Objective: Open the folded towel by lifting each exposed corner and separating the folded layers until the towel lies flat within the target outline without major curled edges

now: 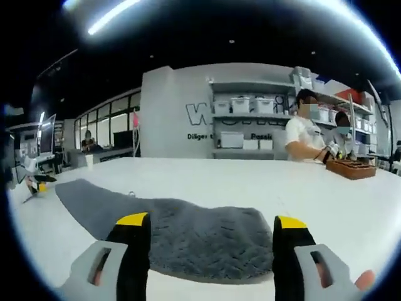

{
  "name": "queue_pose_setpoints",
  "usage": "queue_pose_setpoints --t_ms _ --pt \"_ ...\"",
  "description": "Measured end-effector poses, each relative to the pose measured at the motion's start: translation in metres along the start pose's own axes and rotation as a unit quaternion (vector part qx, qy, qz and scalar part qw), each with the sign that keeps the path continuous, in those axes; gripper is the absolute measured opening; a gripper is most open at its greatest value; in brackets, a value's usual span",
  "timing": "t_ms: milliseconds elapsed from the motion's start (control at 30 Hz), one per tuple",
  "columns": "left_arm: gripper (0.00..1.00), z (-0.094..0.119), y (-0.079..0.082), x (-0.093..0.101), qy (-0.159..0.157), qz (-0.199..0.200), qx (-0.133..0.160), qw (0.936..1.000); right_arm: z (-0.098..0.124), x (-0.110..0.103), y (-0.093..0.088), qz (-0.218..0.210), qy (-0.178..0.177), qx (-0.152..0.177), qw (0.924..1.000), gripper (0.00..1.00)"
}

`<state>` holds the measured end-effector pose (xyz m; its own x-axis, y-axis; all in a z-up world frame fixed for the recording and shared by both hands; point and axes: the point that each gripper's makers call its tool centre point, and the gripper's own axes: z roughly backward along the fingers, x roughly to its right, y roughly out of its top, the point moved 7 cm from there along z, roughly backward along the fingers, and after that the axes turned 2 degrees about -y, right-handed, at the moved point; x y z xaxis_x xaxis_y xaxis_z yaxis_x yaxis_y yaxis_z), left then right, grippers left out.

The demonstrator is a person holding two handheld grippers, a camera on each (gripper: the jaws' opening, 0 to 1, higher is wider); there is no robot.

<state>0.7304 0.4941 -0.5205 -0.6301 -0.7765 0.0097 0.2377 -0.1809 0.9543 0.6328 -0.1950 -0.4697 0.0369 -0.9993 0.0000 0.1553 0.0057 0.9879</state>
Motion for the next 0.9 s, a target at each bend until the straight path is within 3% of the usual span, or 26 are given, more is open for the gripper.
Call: queue_pose_setpoints --t_ms 233,400,567,900 --pt "1.0 -0.004 0.014 -0.007 -0.01 0.037 0.031 0.9988 -0.002 -0.01 0.0 0.004 0.01 -0.009 0.9999 1.0" --pt "1.0 -0.022 0.035 -0.014 -0.022 0.031 0.027 0.9989 -0.003 -0.006 -0.002 0.0 0.01 -0.01 0.9999 0.99" --pt "1.0 -0.056 0.054 -0.022 -0.056 0.054 0.023 0.9967 -0.005 0.002 -0.007 -0.016 0.003 -0.017 0.9997 0.99" --pt "0.89 -0.114 0.053 -0.039 -0.052 0.079 -0.02 0.9953 -0.007 0.008 -0.011 -0.013 -0.005 -0.023 0.9996 0.99"
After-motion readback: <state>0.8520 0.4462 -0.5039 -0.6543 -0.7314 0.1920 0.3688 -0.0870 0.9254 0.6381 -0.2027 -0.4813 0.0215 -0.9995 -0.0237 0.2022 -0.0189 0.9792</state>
